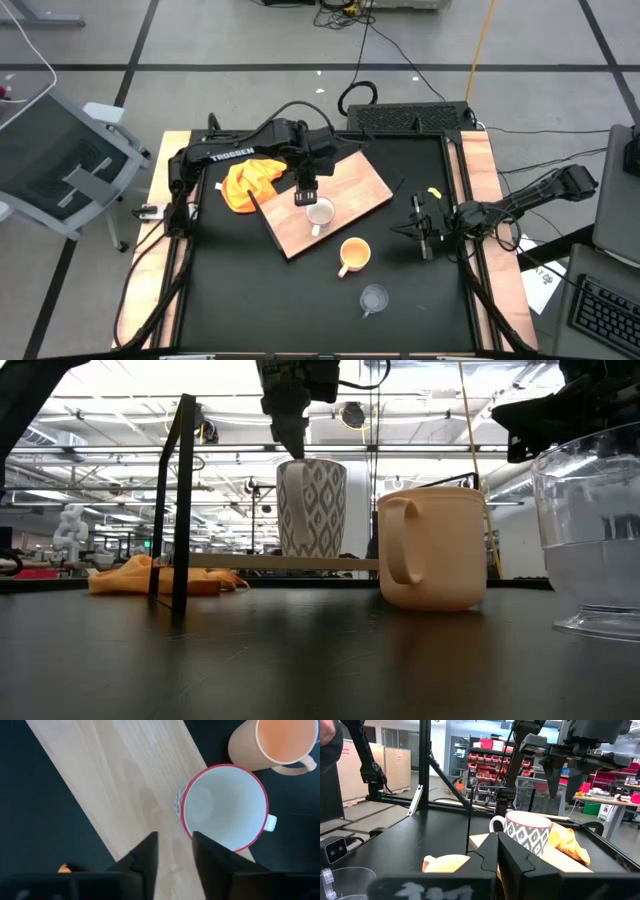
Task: Stack small to large cups/mugs on shelf
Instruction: Put the white mug on the shelf
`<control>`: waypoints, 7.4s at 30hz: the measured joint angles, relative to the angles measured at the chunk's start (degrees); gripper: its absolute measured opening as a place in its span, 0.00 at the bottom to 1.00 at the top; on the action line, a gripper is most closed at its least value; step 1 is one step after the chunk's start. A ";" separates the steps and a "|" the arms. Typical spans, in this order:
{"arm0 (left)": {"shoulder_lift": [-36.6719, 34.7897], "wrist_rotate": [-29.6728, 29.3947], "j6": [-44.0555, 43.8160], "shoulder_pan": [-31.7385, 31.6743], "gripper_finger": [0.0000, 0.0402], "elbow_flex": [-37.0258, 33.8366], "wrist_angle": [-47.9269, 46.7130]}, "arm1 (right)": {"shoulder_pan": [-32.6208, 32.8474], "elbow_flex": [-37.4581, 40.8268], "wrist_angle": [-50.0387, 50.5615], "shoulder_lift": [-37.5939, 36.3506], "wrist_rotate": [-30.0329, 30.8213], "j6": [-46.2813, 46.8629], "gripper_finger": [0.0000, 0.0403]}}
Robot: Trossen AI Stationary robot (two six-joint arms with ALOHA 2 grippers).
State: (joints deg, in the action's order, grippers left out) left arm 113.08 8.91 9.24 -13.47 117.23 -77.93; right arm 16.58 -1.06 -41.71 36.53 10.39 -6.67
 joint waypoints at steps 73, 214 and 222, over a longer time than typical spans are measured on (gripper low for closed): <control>5.55 0.90 6.12 0.70 0.62 -3.17 4.94 | 0.00 0.00 2.10 0.15 0.00 0.54 0.00; -18.32 -12.06 -41.19 6.95 0.01 -34.82 13.30 | 0.00 0.02 1.82 0.14 0.00 1.11 0.00; -18.42 -11.22 -44.29 8.26 0.01 -37.15 15.97 | 0.00 0.02 1.77 0.15 0.00 1.15 0.00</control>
State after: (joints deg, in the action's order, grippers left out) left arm 94.66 -2.32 -35.05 -5.21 80.08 -61.96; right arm 16.58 -1.04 -39.94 36.69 10.39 -5.52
